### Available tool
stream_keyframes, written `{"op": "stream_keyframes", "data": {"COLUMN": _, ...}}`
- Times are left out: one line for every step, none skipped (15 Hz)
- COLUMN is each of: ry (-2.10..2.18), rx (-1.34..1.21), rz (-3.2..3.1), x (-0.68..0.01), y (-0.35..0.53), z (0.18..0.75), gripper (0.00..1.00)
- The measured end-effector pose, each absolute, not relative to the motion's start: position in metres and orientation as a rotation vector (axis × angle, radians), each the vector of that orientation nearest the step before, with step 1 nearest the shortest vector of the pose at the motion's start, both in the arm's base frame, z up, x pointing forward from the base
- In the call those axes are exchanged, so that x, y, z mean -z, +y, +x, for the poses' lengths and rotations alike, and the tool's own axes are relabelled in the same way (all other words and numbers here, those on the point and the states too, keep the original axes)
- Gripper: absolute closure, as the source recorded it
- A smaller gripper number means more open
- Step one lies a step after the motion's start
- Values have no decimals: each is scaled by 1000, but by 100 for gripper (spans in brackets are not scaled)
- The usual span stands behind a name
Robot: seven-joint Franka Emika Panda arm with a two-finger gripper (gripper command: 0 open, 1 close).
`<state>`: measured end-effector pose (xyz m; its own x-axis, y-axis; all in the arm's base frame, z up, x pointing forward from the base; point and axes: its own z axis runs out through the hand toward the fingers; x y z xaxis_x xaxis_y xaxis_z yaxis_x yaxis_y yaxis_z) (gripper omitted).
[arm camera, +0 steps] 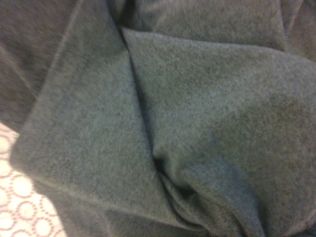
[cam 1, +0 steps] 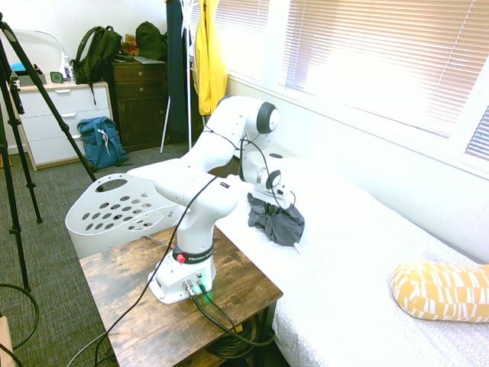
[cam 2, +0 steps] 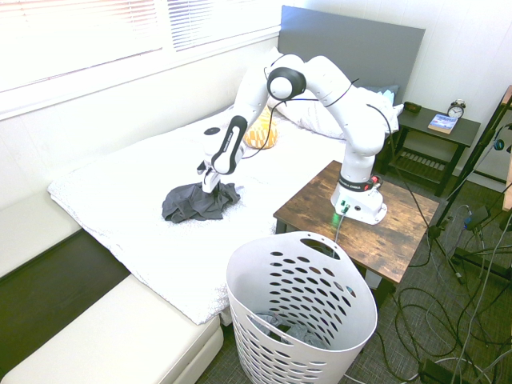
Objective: Put my clothes in the laundry bag
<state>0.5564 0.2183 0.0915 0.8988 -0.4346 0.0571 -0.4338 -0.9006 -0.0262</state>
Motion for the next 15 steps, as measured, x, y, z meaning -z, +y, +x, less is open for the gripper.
{"op": "stream_keyframes", "data": {"ry": 691, "rx": 115, "rz": -3038, "x": -123, "y": 220, "z": 561, "gripper": 100}}
{"op": "stream_keyframes", "data": {"ry": 686, "rx": 136, "rz": -3028, "x": -157, "y": 222, "z": 568, "gripper": 100}}
{"op": "stream_keyframes", "data": {"ry": 667, "rx": 165, "rz": -3023, "x": -195, "y": 225, "z": 574, "gripper": 100}}
{"op": "stream_keyframes", "data": {"ry": 646, "rx": 198, "rz": -3018, "x": -234, "y": 229, "z": 576, "gripper": 100}}
{"op": "stream_keyframes", "data": {"ry": 628, "rx": 209, "rz": -3012, "x": -272, "y": 237, "z": 573, "gripper": 100}}
{"op": "stream_keyframes", "data": {"ry": 603, "rx": 207, "rz": -3003, "x": -310, "y": 248, "z": 565, "gripper": 100}}
{"op": "stream_keyframes", "data": {"ry": 571, "rx": 207, "rz": -2994, "x": -348, "y": 261, "z": 554, "gripper": 100}}
{"op": "stream_keyframes", "data": {"ry": 533, "rx": 211, "rz": -2985, "x": -389, "y": 274, "z": 537, "gripper": 100}}
{"op": "stream_keyframes", "data": {"ry": 492, "rx": 214, "rz": -2978, "x": -428, "y": 289, "z": 517, "gripper": 100}}
{"op": "stream_keyframes", "data": {"ry": 449, "rx": 216, "rz": -2972, "x": -466, "y": 303, "z": 492, "gripper": 100}}
{"op": "stream_keyframes", "data": {"ry": 408, "rx": 221, "rz": -2967, "x": -506, "y": 319, "z": 460, "gripper": 100}}
{"op": "stream_keyframes", "data": {"ry": 369, "rx": 228, "rz": -2961, "x": -543, "y": 333, "z": 427, "gripper": 100}}
{"op": "stream_keyframes", "data": {"ry": 331, "rx": 233, "rz": -2954, "x": -579, "y": 346, "z": 388, "gripper": 100}}
{"op": "stream_keyframes", "data": {"ry": 294, "rx": 238, "rz": -2947, "x": -617, "y": 356, "z": 342, "gripper": 100}}
{"op": "stream_keyframes", "data": {"ry": 252, "rx": 235, "rz": -2941, "x": -650, "y": 362, "z": 294, "gripper": 100}}
